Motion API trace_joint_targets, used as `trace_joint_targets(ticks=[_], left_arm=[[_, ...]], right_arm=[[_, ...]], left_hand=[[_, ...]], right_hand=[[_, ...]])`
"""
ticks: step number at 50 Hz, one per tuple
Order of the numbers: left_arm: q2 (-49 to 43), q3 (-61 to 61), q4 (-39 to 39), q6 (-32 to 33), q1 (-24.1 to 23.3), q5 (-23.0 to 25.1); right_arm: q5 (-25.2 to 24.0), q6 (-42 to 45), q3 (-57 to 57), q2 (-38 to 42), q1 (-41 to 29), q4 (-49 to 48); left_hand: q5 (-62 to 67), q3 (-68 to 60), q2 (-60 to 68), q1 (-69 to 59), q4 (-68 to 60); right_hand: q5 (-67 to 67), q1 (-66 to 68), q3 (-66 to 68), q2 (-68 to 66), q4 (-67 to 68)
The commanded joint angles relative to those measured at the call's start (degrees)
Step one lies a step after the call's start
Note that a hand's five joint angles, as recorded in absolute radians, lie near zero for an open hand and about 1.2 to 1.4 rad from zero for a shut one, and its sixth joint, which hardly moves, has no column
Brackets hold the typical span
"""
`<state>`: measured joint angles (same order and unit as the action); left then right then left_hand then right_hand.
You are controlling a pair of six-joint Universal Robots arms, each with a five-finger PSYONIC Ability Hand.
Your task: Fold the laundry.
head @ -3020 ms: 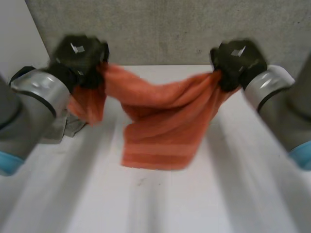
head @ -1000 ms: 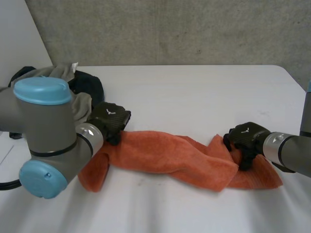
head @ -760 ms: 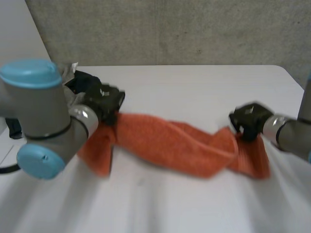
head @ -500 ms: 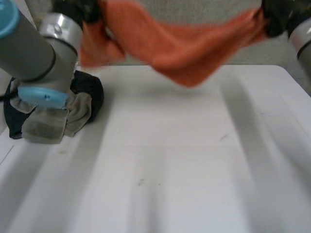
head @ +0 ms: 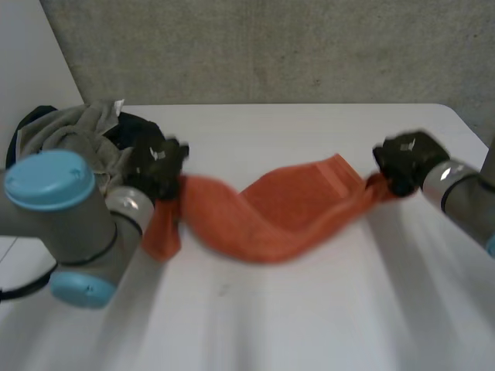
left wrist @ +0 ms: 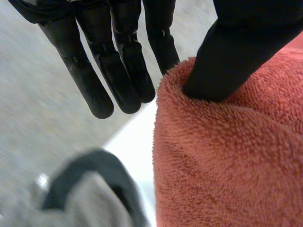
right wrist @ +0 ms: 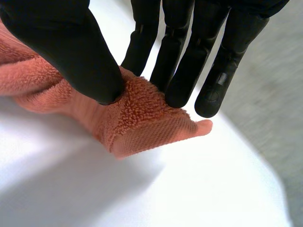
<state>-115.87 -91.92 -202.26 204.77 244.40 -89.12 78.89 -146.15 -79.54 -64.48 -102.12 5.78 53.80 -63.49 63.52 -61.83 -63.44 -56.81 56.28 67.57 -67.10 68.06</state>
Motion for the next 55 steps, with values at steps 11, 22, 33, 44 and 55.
trace_joint_targets(ticks=[11,22,33,44,55], left_arm=[[10.3,-0.6,20.2,-1.2,2.5,0.3],[1.8,12.8,24.9,-5.6,7.9,3.5],[-8.0,21.3,37.4,-6.2,9.8,4.4],[-8.1,20.6,42.2,-7.8,9.5,9.5],[-1.5,20.6,41.3,-8.0,9.5,9.2]], right_arm=[[-4.5,4.2,-12.6,-6.7,5.3,-2.2],[-5.3,4.3,-13.6,-7.4,6.7,-3.8],[-5.6,4.4,-13.4,-6.6,9.1,-4.2],[-5.2,8.3,-13.0,-5.6,9.0,-3.6],[-4.4,10.9,-5.2,-7.7,9.5,2.9]], left_hand=[[-39.6,39.3,-39.3,37.7,39.3],[-38.6,38.3,-38.3,36.6,38.3],[-32.6,32.2,-32.3,30.6,32.2],[-19.3,19.0,-19.0,17.3,18.9],[16.2,-16.5,16.5,-18.2,-16.6]], right_hand=[[-13.2,23.7,12.4,-12.9,11.9],[-13.2,23.7,12.4,-12.9,11.9],[-13.2,23.7,12.4,-12.9,11.9],[-13.2,23.7,12.4,-12.9,11.9],[-13.2,23.7,12.4,-12.9,11.9]])
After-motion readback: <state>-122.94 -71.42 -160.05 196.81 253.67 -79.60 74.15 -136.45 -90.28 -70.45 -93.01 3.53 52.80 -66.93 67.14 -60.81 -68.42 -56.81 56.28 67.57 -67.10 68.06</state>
